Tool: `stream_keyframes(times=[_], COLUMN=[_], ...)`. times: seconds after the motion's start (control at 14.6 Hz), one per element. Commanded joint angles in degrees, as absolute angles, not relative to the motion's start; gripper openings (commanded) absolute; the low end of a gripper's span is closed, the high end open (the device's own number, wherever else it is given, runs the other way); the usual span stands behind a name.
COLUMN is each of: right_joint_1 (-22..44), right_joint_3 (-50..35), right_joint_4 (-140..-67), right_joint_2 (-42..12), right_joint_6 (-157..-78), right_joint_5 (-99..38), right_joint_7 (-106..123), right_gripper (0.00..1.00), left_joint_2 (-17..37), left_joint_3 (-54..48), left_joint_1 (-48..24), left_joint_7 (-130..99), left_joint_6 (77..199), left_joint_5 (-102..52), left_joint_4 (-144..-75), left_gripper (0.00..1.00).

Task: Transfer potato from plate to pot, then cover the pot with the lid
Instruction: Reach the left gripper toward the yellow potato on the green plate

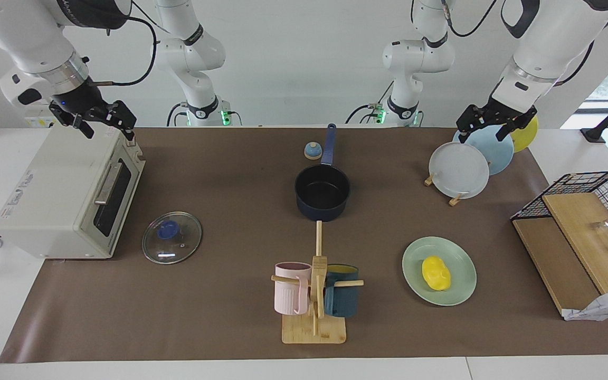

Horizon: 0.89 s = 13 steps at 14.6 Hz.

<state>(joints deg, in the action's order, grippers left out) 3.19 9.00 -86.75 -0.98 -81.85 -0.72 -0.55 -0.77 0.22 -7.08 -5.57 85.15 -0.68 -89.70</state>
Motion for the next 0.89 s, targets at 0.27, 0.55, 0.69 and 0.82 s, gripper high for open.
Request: stream_keyframes(times=[0.27, 0.55, 0.69, 0.82], right_joint_1=[2.4, 2.4, 2.4, 2.4], right_joint_3=[8.4, 8.4, 8.4, 8.4], right_joint_4=[-87.6, -87.6, -87.6, -87.6], right_joint_2=[-0.2, -0.2, -0.2, -0.2], right_joint_6=[-82.4, -82.4, -82.4, -82.4], right_joint_5=[-1.6, -1.6, -1.6, -1.6], right_joint_7=[-0.8, -0.7, -0.7, -0.7], right_gripper=[1.0, 1.0, 1.0, 1.0], left_joint_2=[-1.1, -0.4, 3.3, 6.9], left_joint_3=[0.3, 0.3, 0.3, 0.3], left_joint_1=[-7.3, -7.5, -7.5, -7.2], left_joint_7=[-3.8, -4.0, -4.2, -4.4], left_joint_6=[86.3, 88.3, 89.3, 91.8], left_joint_5=[-0.9, -0.9, -1.5, -3.1], left_joint_4=[-90.4, -90.1, -88.8, -87.1], left_gripper=[1.0, 1.0, 1.0, 1.0])
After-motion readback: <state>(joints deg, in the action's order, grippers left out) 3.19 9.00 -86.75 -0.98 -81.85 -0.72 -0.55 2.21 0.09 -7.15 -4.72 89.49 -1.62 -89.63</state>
